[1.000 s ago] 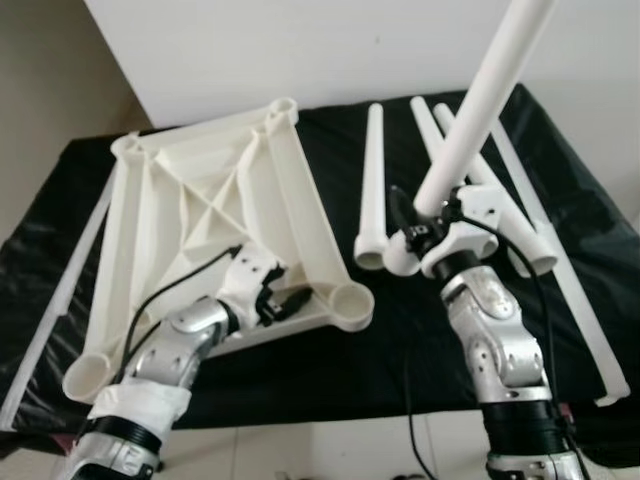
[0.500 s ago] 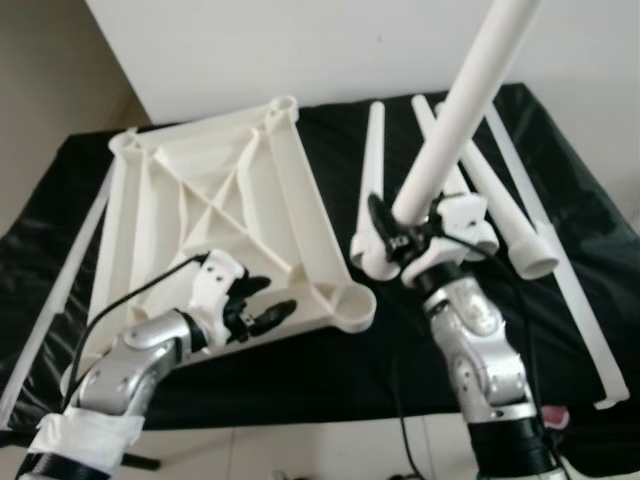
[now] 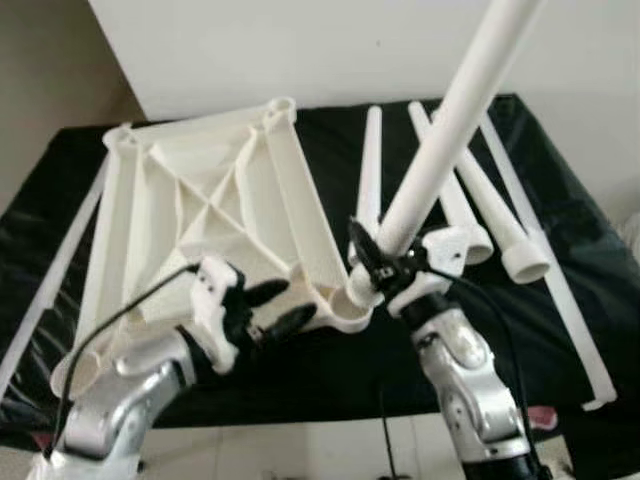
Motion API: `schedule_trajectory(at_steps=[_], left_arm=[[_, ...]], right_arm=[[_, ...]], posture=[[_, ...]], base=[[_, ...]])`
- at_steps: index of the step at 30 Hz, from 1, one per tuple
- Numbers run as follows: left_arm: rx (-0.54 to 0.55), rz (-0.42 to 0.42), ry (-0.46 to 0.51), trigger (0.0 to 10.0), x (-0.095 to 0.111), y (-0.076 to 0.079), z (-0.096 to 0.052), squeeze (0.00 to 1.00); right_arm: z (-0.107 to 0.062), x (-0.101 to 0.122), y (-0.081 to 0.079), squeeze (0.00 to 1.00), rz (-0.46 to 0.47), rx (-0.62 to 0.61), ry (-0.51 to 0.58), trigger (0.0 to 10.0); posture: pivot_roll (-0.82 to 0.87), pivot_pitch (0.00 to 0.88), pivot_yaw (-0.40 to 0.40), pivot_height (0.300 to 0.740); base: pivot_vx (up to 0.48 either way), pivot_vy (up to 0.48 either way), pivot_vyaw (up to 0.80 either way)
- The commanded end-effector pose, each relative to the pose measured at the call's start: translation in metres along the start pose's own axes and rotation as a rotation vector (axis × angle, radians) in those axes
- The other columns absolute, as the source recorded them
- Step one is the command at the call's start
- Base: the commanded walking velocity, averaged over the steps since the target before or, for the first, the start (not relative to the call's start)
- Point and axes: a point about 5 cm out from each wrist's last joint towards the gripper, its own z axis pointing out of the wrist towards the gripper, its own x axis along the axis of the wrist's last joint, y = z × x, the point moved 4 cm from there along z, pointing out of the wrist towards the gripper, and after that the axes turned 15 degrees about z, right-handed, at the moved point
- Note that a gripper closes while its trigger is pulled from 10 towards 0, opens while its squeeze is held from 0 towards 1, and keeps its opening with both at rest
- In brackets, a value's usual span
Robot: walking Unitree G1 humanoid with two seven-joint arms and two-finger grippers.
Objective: Building children table
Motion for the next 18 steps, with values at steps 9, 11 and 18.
schedule_trajectory(at_steps=[9,11,18], left_arm=[[-0.033,0.054,-0.091,10.0,-0.016,0.013,0.002,0.0],[-0.033,0.054,-0.091,10.0,-0.016,0.013,0.002,0.0],[-0.033,0.057,-0.109,10.0,-0.019,0.018,0.003,0.0]], right_arm=[[-0.035,-0.037,-0.025,0.0,-0.027,0.208,-0.164,10.0],[-0.035,-0.037,-0.025,0.0,-0.027,0.208,-0.164,10.0],[-0.035,-0.053,-0.006,0.0,-0.046,0.133,-0.204,10.0]], posture=[[0.0,0.149,0.0,0.74],[0.0,0.149,0.0,0.74],[0.0,0.142,0.002,0.74]], base=[[0.0,0.0,0.0],[0.0,0.0,0.0],[0.0,0.0,0.0]])
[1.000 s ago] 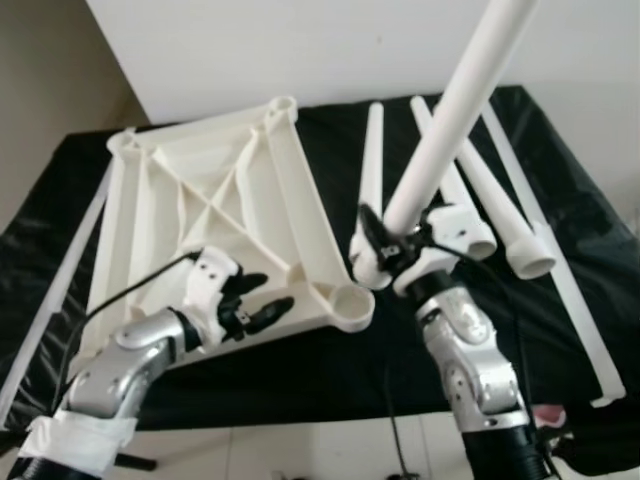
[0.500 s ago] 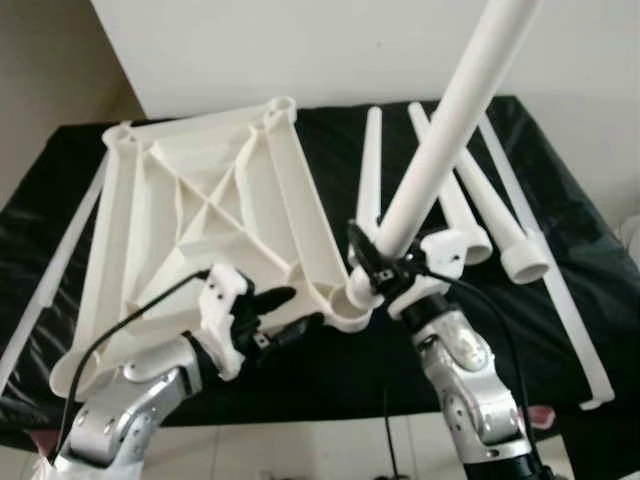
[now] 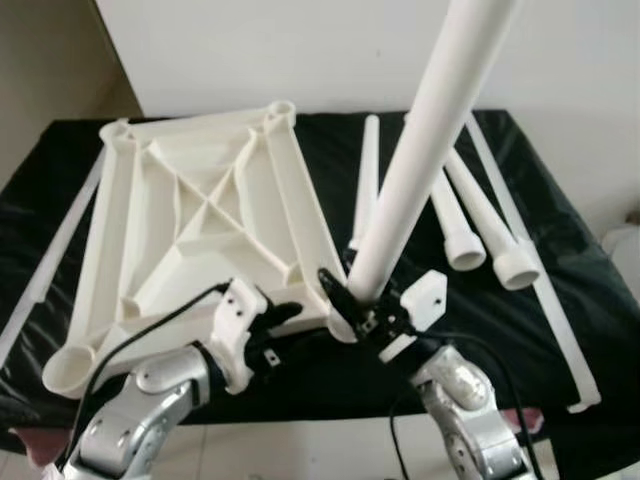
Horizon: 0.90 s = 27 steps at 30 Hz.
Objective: Building children table
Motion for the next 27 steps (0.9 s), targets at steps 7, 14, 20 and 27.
schedule_trajectory(at_steps=[7,14,20,27], left_arm=[[0.014,0.015,-0.024,10.0,-0.005,0.003,0.003,0.0],[0.174,0.091,-0.007,10.0,-0.005,-0.02,0.005,0.0],[0.228,0.085,0.013,10.0,-0.001,-0.029,0.006,0.0],[0.269,0.08,0.048,10.0,0.007,-0.038,0.007,0.0]], right_arm=[[0.01,-0.008,0.015,0.0,0.036,-0.082,-0.019,10.0],[-0.001,0.013,0.042,0.0,-0.015,-0.312,0.115,10.0],[-0.005,0.013,0.052,0.0,-0.036,-0.373,0.114,10.0],[-0.006,0.022,0.062,0.0,-0.059,-0.43,0.137,10.0]], posture=[[0.0,0.126,0.009,0.74],[0.0,0.123,-0.001,0.74],[0.0,0.129,-0.007,0.74],[0.0,0.131,-0.006,0.74]], base=[[0.0,0.0,0.0],[0.0,0.0,0.0],[0.0,0.0,0.0],[0.0,0.0,0.0]])
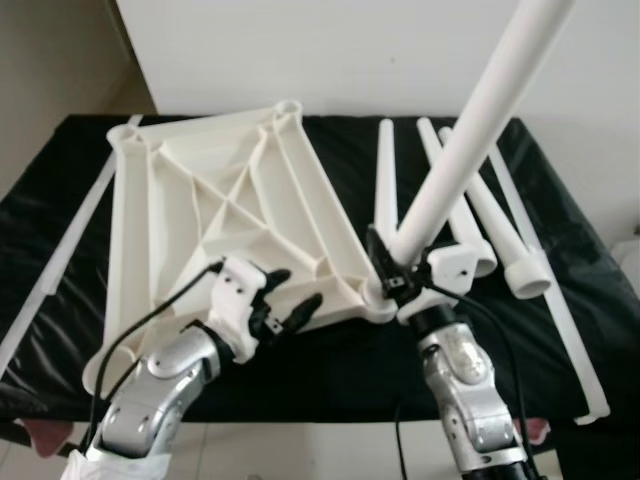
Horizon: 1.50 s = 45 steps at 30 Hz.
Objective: Building children table
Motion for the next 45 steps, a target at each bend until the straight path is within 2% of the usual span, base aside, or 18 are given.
schedule_trajectory(at_steps=[1,4,7,9,15,17,19,25,33,34,36,45], left_arm=[[0.014,-0.012,0.007,10.0,0.0,-0.001,0.0,0.0],[-0.003,-0.034,0.027,10.0,0.002,0.004,0.003,0.0],[-0.01,-0.035,0.041,10.0,0.003,0.006,0.006,0.0],[-0.022,-0.037,0.035,10.0,0.002,0.008,0.009,0.0],[-0.035,-0.048,0.032,10.0,0.001,0.01,0.01,0.0],[-0.044,-0.059,0.037,10.0,0.002,0.011,0.01,0.0],[-0.042,-0.062,0.04,10.0,0.002,0.011,0.01,0.0],[-0.048,-0.057,0.033,10.0,0.002,0.012,0.01,0.0],[-0.054,-0.067,0.031,10.0,0.001,0.013,0.01,0.0],[-0.057,-0.068,0.031,10.0,0.001,0.014,0.01,0.0],[-0.062,-0.068,0.032,10.0,0.001,0.014,0.011,0.0],[-0.076,-0.063,0.033,10.0,0.002,0.015,0.012,0.0]], right_arm=[[0.001,0.006,0.004,0.0,-0.005,-0.022,0.016,10.0],[0.007,0.017,-0.003,0.0,0.007,0.001,0.052,10.0],[0.008,0.015,-0.002,0.0,0.002,0.0,0.05,10.0],[0.006,-0.003,0.001,0.0,-0.01,0.016,-0.02,10.0],[0.005,-0.016,0.0,0.0,-0.03,0.055,-0.071,10.0],[0.002,-0.026,-0.004,0.0,-0.066,0.117,-0.118,10.0],[-0.003,-0.038,-0.009,0.0,-0.065,0.18,-0.185,10.0],[-0.018,-0.054,-0.016,0.0,-0.119,0.324,-0.278,10.0],[-0.026,-0.063,0.0,0.0,-0.136,0.304,-0.335,10.0],[-0.025,-0.065,0.007,0.0,-0.088,0.253,-0.352,10.0],[-0.021,-0.065,0.012,0.0,-0.036,0.212,-0.362,10.0],[-0.014,-0.074,0.012,0.0,0.0,0.172,-0.436,10.0]], posture=[[-0.01,0.133,0.002,0.74],[-0.02,0.129,0.008,0.74],[-0.02,0.129,0.009,0.74],[-0.03,0.128,0.017,0.74],[-0.03,0.125,0.018,0.74],[-0.03,0.125,0.019,0.74],[-0.03,0.126,0.02,0.74],[-0.03,0.131,0.018,0.74],[-0.03,0.129,0.019,0.74],[-0.04,0.127,0.02,0.74],[-0.04,0.127,0.021,0.74],[-0.04,0.113,0.021,0.74]], base=[[0.0,0.0,0.0],[0.0,0.0,0.0],[0.0,0.0,0.0],[0.0,0.0,0.0],[0.0,0.0,0.0],[0.0,0.0,0.0],[0.0,0.0,0.0],[0.0,0.0,0.0],[0.0,0.0,0.0],[0.0,0.0,0.0],[0.0,0.0,0.0],[0.0,0.0,0.0]])
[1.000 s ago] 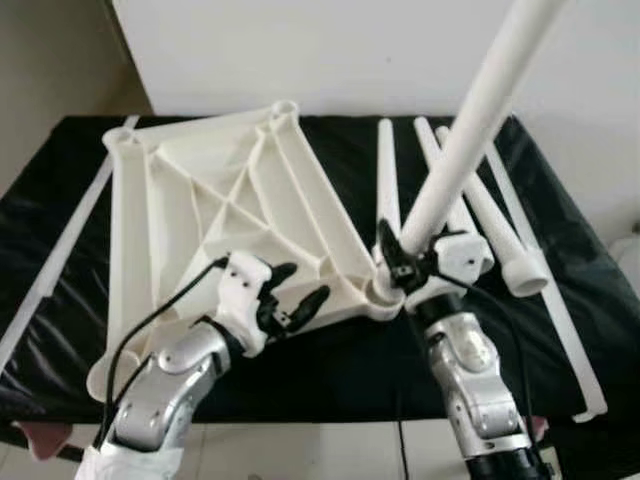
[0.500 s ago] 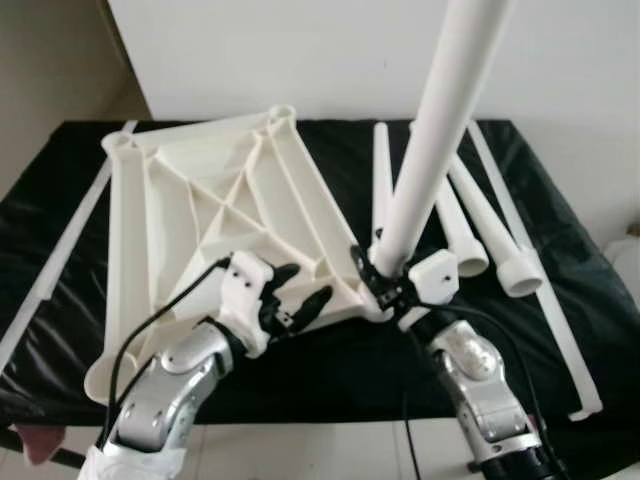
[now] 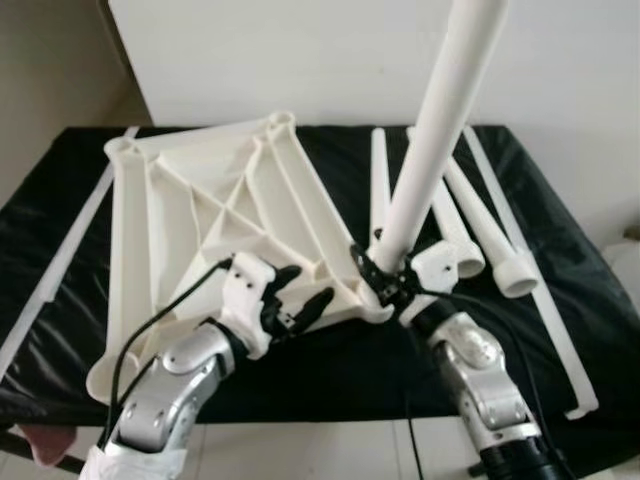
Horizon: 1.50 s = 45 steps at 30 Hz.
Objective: Building children table
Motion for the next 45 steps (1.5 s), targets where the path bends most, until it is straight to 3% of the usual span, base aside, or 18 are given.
schedule_trajectory(at_steps=[1,10,14,16,20,25,26,28,29,31,32,36,39,45], left_arm=[[-0.053,-0.016,-0.011,10.0,-0.004,0.005,0.0,0.0],[-0.052,-0.022,-0.012,10.0,-0.004,0.006,-0.001,0.0],[-0.054,-0.025,-0.012,10.0,-0.004,0.007,-0.002,0.0],[-0.056,-0.026,-0.011,10.0,-0.004,0.008,-0.002,0.0],[-0.061,-0.035,-0.01,10.0,-0.004,0.01,-0.002,0.0],[-0.064,-0.036,-0.013,10.0,-0.005,0.011,-0.002,0.0],[-0.063,-0.037,-0.013,10.0,-0.005,0.01,-0.002,0.0],[-0.063,-0.037,-0.013,10.0,-0.005,0.01,-0.002,0.0],[-0.06,-0.04,-0.012,10.0,-0.005,0.009,-0.001,0.0],[-0.06,-0.04,-0.012,10.0,-0.005,0.009,-0.001,0.0],[-0.058,-0.041,-0.012,10.0,-0.005,0.009,-0.001,0.0],[-0.055,-0.043,-0.012,10.0,-0.005,0.009,-0.001,0.0],[-0.051,-0.045,-0.012,10.0,-0.005,0.009,-0.002,0.0],[-0.048,-0.046,-0.012,10.0,-0.004,0.008,-0.004,0.0]], right_arm=[[-0.012,-0.047,0.008,0.0,0.111,-0.076,-0.201,10.0],[-0.005,-0.054,0.02,0.0,0.177,-0.202,-0.272,10.0],[-0.002,-0.051,0.021,0.0,0.202,-0.245,-0.257,10.0],[-0.002,-0.051,0.023,0.0,0.29,-0.298,-0.25,10.0],[-0.002,-0.049,0.024,0.0,0.268,-0.324,-0.244,10.0],[-0.002,-0.049,0.026,0.0,0.326,-0.375,-0.237,10.0],[0.001,-0.041,0.022,0.0,0.261,-0.343,-0.206,10.0],[0.001,-0.041,0.022,0.0,0.261,-0.343,-0.206,10.0],[0.004,-0.033,0.013,0.0,0.159,-0.264,-0.18,10.0],[0.005,-0.033,0.008,0.0,0.131,-0.231,-0.184,10.0],[0.005,-0.028,0.007,0.0,0.067,-0.214,-0.151,10.0],[0.0,-0.028,0.0,0.0,-0.043,-0.15,-0.126,10.0],[-0.004,-0.031,-0.002,0.0,-0.087,-0.123,-0.124,10.0],[-0.01,-0.042,0.006,0.0,-0.005,-0.141,-0.159,10.0]], posture=[[-0.04,0.111,0.019,0.74],[-0.03,0.103,0.01,0.74],[-0.03,0.103,0.009,0.74],[-0.03,0.105,0.006,0.74],[-0.03,0.109,0.006,0.74],[-0.03,0.111,0.007,0.74],[-0.04,0.11,0.007,0.74],[-0.04,0.11,0.007,0.74],[-0.04,0.112,0.005,0.74],[-0.04,0.112,0.005,0.74],[-0.04,0.113,0.003,0.74],[-0.03,0.116,0.001,0.74],[-0.03,0.119,0.001,0.74],[-0.03,0.128,0.002,0.74]], base=[[0.0,0.0,0.0],[0.0,0.0,0.0],[0.0,0.0,0.0],[0.0,0.0,0.0],[0.0,0.0,0.0],[0.0,0.0,0.0],[0.0,0.0,0.0],[0.0,0.0,0.0],[0.0,0.0,0.0],[0.0,0.0,0.0],[0.0,0.0,0.0],[0.0,0.0,0.0],[0.0,0.0,0.0],[0.0,0.0,0.0]])
